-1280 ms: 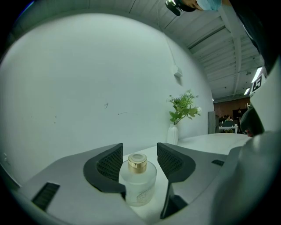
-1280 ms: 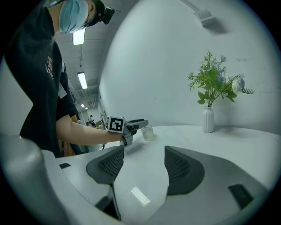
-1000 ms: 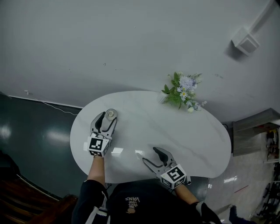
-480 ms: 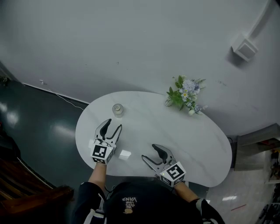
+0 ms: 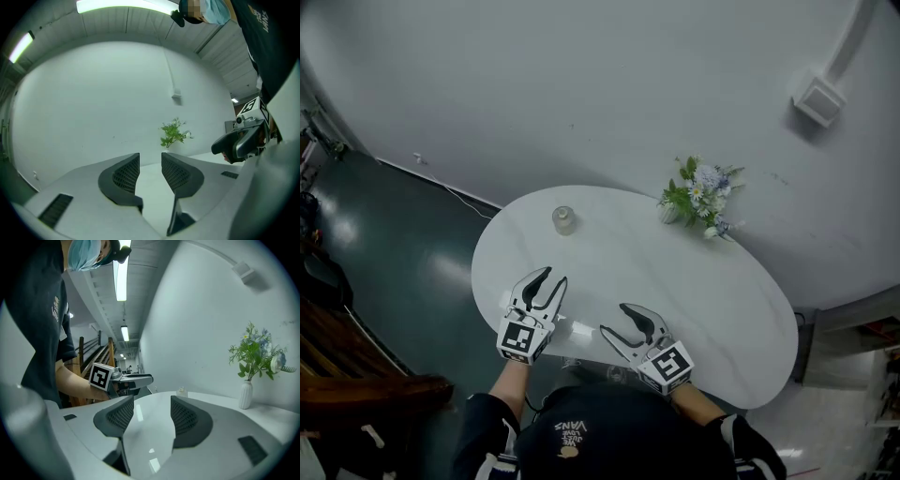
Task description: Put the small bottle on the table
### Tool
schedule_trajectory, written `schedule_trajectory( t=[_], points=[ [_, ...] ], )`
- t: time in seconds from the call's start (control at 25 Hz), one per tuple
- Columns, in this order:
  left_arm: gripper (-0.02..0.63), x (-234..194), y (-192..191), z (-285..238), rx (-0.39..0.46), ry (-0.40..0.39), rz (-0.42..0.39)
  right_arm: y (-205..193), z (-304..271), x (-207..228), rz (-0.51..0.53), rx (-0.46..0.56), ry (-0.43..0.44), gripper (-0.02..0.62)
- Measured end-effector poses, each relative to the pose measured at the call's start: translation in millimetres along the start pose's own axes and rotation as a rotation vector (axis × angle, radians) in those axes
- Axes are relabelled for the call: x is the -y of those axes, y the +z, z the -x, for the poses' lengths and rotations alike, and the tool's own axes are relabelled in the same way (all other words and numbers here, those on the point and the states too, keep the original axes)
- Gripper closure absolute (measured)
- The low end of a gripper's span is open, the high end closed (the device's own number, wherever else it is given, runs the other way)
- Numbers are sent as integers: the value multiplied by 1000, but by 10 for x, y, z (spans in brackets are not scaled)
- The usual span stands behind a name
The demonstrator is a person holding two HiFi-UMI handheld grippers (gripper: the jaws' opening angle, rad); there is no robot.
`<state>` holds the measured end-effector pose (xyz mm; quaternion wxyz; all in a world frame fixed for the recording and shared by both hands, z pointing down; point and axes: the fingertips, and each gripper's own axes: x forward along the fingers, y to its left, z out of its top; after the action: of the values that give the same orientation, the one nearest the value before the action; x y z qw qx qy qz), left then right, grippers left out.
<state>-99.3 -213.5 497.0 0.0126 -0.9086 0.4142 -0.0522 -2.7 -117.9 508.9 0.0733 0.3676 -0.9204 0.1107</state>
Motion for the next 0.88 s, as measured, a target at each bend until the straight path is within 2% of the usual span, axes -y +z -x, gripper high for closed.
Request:
schedule_trajectory(
  t=[0.12,0.2,0.24,0.32,0.44,0.6,0.76,0.88],
  points=[
    [453,134,51,187,3,33,-3,-9,76,-46,16,-10,18,336],
    [486,214,80,309,3,52,-3,-9,120,-70,22,-11,26,341],
    [499,260,93,370,2,59,-1,-13,146,-87,24,-7,32,355],
    [503,369,119,484,3,74,7,-16,207,-120,30,5,45,427],
    [514,515,187,615,16,99,24,-36,278,-165,45,24,77,454],
    [531,720,231,758,18,121,24,-4,369,-188,57,-6,66,508],
    [549,865,299,910,33,159,50,-24,422,-195,72,34,81,528],
    [561,938,322,1021,47,192,68,-70,463,-233,66,18,91,534]
  ],
)
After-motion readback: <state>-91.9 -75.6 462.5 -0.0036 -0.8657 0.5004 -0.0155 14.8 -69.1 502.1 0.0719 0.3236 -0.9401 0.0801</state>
